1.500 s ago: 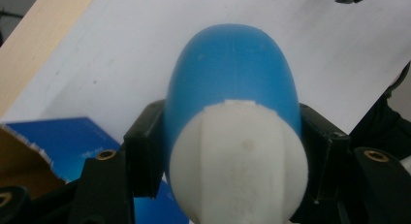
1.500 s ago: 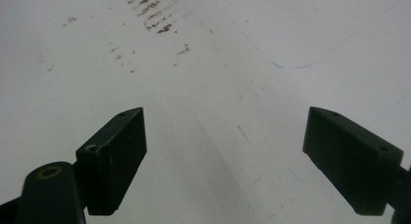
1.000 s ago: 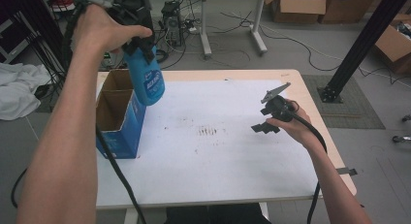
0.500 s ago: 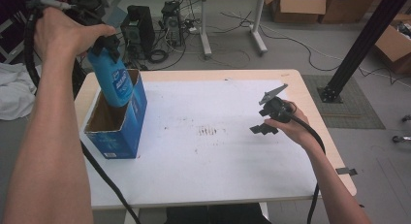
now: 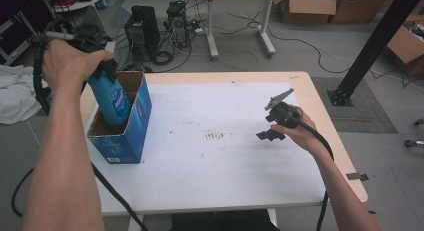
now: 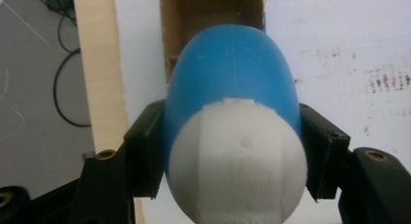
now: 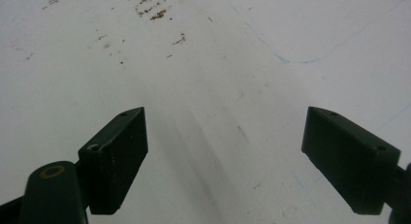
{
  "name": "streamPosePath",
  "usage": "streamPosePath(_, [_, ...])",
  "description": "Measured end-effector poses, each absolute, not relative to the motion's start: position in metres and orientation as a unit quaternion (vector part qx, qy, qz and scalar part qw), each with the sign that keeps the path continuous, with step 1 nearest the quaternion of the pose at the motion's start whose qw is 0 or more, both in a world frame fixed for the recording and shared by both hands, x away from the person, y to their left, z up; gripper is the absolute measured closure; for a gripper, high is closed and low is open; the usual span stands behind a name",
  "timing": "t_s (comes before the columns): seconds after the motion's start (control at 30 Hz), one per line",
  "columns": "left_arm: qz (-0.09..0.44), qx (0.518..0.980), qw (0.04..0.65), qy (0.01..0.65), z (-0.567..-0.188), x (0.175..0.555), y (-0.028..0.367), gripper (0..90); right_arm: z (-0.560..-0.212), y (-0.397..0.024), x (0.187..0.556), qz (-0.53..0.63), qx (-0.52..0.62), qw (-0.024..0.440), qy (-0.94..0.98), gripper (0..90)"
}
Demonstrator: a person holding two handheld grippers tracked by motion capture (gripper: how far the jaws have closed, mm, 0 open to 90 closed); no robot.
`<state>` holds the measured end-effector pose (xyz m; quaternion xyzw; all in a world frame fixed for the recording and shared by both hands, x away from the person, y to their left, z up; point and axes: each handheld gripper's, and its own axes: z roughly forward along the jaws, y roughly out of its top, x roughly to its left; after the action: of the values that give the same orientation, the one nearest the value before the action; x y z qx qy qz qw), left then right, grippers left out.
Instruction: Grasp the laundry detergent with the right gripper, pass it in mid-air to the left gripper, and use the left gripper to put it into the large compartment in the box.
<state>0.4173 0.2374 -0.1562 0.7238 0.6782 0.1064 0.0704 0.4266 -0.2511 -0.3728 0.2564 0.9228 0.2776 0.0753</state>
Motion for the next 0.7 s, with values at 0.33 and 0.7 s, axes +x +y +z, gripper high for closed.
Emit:
streamPosePath(0.33, [0.095, 0.714, 0.059, 0.691, -0.215, 0.424, 0.237, 38.3, -0.373, -0.251, 0.424, 0.274, 0.256, 0.076, 0.924, 16.7])
streamPosePath(0.7, [0.101, 0.696, 0.059, 0.708, -0.247, 0.425, 0.24, 38.2, -0.374, -0.251, 0.421, 0.272, 0.257, 0.077, 0.924, 16.9])
